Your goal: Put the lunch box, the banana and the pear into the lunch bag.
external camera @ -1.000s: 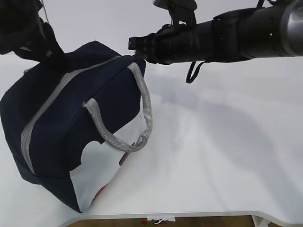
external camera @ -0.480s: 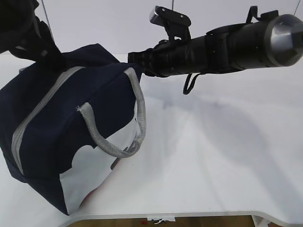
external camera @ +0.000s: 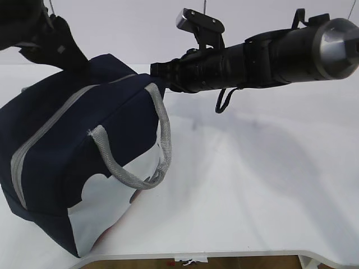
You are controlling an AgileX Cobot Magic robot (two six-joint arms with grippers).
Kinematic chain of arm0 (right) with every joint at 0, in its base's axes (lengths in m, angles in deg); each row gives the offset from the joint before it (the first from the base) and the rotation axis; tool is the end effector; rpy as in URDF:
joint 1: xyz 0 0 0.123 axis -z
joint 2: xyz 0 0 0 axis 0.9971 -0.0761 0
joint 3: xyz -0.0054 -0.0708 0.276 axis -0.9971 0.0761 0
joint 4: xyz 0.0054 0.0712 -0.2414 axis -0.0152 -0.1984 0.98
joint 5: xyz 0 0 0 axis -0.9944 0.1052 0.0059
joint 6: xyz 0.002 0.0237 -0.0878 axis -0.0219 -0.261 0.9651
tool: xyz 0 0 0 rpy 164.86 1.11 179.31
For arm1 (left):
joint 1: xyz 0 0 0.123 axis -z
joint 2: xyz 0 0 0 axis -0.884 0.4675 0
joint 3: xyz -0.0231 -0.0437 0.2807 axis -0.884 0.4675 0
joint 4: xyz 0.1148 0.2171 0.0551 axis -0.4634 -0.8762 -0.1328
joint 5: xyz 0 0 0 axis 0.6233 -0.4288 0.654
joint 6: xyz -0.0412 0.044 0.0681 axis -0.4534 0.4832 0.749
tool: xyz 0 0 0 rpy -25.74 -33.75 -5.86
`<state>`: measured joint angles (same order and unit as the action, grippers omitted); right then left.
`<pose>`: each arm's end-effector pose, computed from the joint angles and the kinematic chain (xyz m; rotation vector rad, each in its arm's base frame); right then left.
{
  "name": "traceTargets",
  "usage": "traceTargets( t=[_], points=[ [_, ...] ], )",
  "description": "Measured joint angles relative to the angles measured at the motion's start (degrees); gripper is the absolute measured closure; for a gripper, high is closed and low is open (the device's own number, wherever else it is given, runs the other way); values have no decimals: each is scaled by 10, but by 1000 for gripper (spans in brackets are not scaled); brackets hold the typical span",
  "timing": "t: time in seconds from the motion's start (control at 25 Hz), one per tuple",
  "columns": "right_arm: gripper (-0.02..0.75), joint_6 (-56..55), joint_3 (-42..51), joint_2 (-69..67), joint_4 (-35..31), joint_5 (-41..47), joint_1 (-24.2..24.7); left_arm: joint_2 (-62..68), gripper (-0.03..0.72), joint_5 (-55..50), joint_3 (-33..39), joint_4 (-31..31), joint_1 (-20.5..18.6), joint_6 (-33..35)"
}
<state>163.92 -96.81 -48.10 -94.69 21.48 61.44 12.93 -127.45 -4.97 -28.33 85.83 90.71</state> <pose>0.4112 0.2151 0.2141 -0.3251 2.0939 0.7570 0.2828 -0.1426 0.3547 0.9522 2.3493 -0.2822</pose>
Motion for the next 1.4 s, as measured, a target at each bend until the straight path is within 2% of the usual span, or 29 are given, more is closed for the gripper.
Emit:
traceTargets(
  t=[0.08,0.2,0.36,0.6,0.68,0.76,0.8,0.92,1.0,1.4],
  points=[
    [748,1,0,0,0,0,0,0,286,21,0,1,0,-10],
    [748,1,0,0,0,0,0,0,229,63,0,5,0,-18],
    [748,1,0,0,0,0,0,14,217,118,0,34,-1,-20],
    [748,1,0,0,0,1,0,72,228,141,0,75,-11,-23],
    [748,1,0,0,0,1,0,86,256,145,0,79,-13,-23],
    [748,1,0,0,0,1,0,94,325,147,0,79,-13,-23],
    [748,1,0,0,0,1,0,96,372,149,0,79,-13,-23],
    [748,1,0,0,0,1,0,96,587,153,0,76,-13,-23],
    [748,1,0,0,0,1,0,96,661,153,0,74,-13,-23],
    [748,10,-2,-10,0,-13,0,71,680,145,3,69,-13,-2]
  ],
)
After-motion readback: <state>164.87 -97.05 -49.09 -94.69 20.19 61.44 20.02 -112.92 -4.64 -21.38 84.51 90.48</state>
